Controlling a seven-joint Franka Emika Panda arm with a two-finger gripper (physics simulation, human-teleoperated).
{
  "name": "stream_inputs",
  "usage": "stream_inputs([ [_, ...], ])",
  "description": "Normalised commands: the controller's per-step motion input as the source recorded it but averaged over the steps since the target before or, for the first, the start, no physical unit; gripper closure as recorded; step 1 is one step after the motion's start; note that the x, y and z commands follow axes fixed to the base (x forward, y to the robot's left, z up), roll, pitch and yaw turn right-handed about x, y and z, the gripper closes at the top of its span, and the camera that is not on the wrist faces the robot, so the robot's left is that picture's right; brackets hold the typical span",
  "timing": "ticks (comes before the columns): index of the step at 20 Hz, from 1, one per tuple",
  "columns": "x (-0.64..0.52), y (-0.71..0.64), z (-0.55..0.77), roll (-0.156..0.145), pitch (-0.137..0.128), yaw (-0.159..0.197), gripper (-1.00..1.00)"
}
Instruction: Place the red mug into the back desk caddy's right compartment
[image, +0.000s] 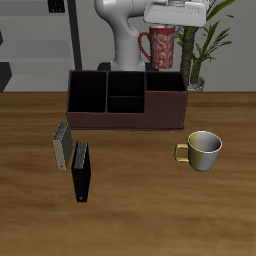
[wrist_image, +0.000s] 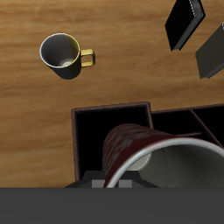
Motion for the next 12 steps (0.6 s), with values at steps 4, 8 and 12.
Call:
stream_inputs([
  [4,0.12,0.11,0.00,0.006,0.013,-0.030,1.00],
  [8,0.04,0.18,-0.05,0.012,-0.007,0.006,1.00],
  [12,0.04,0.05,0.00,0.021,0.008,-0.002,1.00],
])
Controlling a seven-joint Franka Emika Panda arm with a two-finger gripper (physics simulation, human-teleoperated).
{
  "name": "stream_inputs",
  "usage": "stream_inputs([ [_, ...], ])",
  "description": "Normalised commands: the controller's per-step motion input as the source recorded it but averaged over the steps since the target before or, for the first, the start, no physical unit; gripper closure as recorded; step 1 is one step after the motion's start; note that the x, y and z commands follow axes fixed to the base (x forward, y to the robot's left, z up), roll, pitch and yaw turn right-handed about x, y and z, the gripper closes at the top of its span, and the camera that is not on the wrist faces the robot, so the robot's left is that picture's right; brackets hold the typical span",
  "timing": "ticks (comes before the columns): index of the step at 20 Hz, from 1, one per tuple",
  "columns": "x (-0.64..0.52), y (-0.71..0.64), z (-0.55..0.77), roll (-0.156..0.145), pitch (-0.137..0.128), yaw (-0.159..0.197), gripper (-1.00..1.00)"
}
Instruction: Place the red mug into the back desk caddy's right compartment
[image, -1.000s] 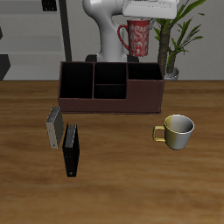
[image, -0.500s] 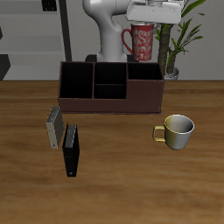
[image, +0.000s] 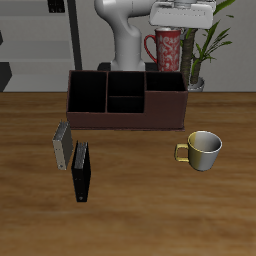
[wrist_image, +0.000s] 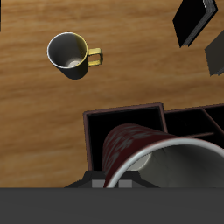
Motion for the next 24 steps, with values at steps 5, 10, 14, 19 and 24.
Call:
stream_inputs([
  [5,0.03,0.04,-0.04,0.009,-0.009,-0.019,1.00],
  [10,0.14,0.01,-0.08,0.004,0.018,-0.024,1.00],
  [14,0.10,0.07,-0.16,0.021,0.029,-0.024,1.00],
  [19,0.06,0.04,-0.11,0.020,0.013,-0.035,1.00],
  [24,0.06,0.03,-0.13,0.014,0.020,-0.030,1.00],
])
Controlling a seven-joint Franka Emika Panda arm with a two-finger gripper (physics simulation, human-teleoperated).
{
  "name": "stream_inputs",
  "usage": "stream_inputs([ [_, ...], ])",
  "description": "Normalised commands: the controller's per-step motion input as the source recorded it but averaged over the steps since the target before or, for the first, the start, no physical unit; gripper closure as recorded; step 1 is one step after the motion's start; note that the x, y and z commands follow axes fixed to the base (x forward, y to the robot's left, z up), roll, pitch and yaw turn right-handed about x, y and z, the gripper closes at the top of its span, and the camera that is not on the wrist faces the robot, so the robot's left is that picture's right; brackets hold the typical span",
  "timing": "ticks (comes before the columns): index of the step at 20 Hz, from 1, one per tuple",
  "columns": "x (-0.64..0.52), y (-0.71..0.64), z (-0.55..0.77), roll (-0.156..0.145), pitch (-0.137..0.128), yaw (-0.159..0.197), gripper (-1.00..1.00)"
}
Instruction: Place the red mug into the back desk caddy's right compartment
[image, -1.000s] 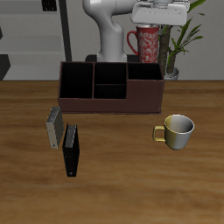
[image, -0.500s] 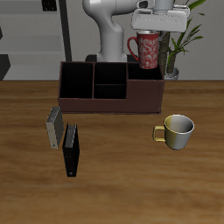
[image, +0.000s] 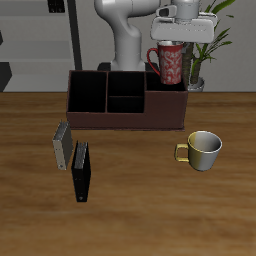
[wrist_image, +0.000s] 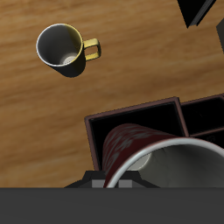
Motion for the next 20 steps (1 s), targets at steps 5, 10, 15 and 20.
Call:
stream_inputs([
  [5,0.05,0.04,-0.11,0.014,0.014,-0.017,1.00],
  [10,0.06,0.02,-0.15,0.008,0.018,-0.022,1.00],
  [15,0.09,0.00,-0.18,0.001,0.016,-0.014,1.00],
  [20,0.09,-0.02,-0.16,0.006,0.015,-0.016,1.00],
])
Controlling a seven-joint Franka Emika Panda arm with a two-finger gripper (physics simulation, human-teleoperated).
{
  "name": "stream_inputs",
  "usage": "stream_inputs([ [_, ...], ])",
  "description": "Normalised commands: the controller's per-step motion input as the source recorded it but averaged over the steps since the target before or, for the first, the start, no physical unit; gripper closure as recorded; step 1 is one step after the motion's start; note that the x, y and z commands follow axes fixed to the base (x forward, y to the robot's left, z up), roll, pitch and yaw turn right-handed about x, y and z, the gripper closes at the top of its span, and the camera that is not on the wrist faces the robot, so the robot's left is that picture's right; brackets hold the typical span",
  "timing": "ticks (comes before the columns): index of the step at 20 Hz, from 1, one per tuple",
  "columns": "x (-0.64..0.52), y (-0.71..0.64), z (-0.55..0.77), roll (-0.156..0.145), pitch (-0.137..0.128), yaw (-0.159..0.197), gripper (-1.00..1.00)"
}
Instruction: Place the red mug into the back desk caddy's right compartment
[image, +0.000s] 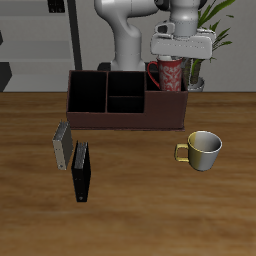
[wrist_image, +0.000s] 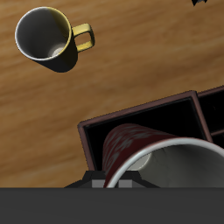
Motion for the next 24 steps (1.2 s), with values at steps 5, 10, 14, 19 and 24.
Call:
stream_inputs([
  [5,0.11,0.00,-0.20,0.003,0.035,-0.015,1.00],
  [10,0.04,0.02,-0.22,0.001,0.027,-0.025,1.00],
  [14,-0.04,0.06,-0.30,0.017,0.033,0.000,1.00],
  [19,0.05,0.02,-0.29,0.014,0.058,-0.021,1.00],
  [24,0.04,0.06,-0.21,0.009,0.024,0.014,1.00],
])
